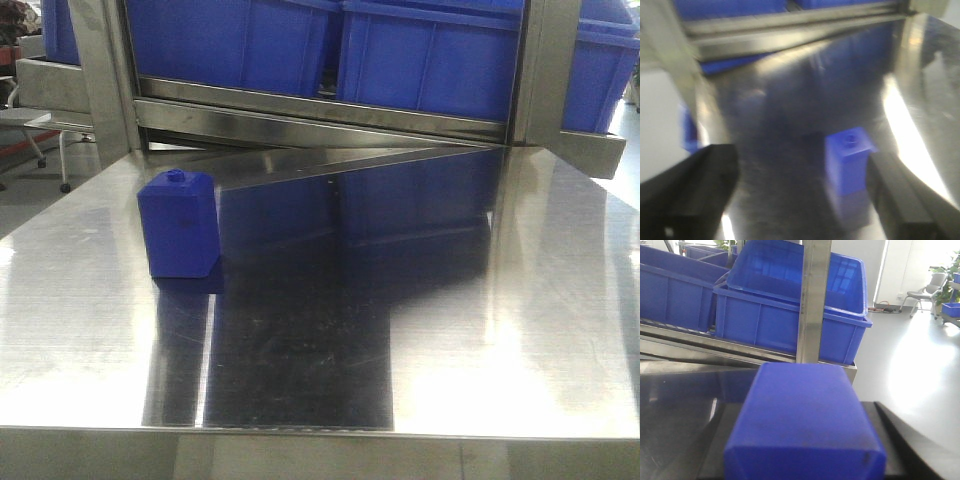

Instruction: Pick and sort blue part to right shelf

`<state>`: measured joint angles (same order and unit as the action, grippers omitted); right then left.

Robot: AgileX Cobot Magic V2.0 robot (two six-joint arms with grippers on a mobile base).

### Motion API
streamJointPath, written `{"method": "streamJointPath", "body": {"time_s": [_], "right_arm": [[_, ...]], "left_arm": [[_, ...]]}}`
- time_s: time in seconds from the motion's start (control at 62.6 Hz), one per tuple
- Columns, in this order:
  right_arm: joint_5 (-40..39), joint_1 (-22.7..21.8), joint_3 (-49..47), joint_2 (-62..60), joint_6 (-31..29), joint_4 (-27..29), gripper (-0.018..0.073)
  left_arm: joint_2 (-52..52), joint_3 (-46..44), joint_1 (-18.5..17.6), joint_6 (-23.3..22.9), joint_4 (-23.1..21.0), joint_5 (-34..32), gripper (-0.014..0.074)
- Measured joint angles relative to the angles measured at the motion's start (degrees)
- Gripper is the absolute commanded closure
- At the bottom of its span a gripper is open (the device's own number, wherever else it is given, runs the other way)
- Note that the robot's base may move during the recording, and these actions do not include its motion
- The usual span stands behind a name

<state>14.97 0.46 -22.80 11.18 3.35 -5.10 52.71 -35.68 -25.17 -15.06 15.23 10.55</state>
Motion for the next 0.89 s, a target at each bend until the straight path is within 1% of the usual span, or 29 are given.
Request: {"method": "streamJointPath", "body": {"time_s": [0.112, 0.208, 0.304, 0.479, 0.607, 0.687, 0.895], "right_arm": [[0.0, 0.0, 0.0, 0.0, 0.0, 0.0, 0.0131], [0.0, 0.0, 0.0, 0.0, 0.0, 0.0, 0.0131], [0.0, 0.0, 0.0, 0.0, 0.0, 0.0, 0.0131], [0.0, 0.0, 0.0, 0.0, 0.0, 0.0, 0.0131], [0.0, 0.0, 0.0, 0.0, 0.0, 0.0, 0.0131], [0.0, 0.0, 0.0, 0.0, 0.0, 0.0, 0.0131], [0.0, 0.0, 0.0, 0.0, 0.0, 0.0, 0.0131]], "left_arm": [[7.1, -5.5, -2.4, -6.4, 0.1, 4.5, -0.0087], [13.1, -11.7, -4.0, -11.5, 0.1, 10.8, -0.0087], [19.4, -18.9, -4.8, -14.1, -1.9, 18.9, -0.0087], [30.1, -30.8, -4.9, -15.1, -6.9, 33.4, -0.0087], [35.9, -37.5, -4.9, -15.3, -9.5, 40.4, -0.0086], [39.0, -40.6, -4.9, -15.4, -10.0, 43.7, -0.0086], [45.4, -47.5, -4.9, -15.4, -10.2, 49.8, -0.0086]]}}
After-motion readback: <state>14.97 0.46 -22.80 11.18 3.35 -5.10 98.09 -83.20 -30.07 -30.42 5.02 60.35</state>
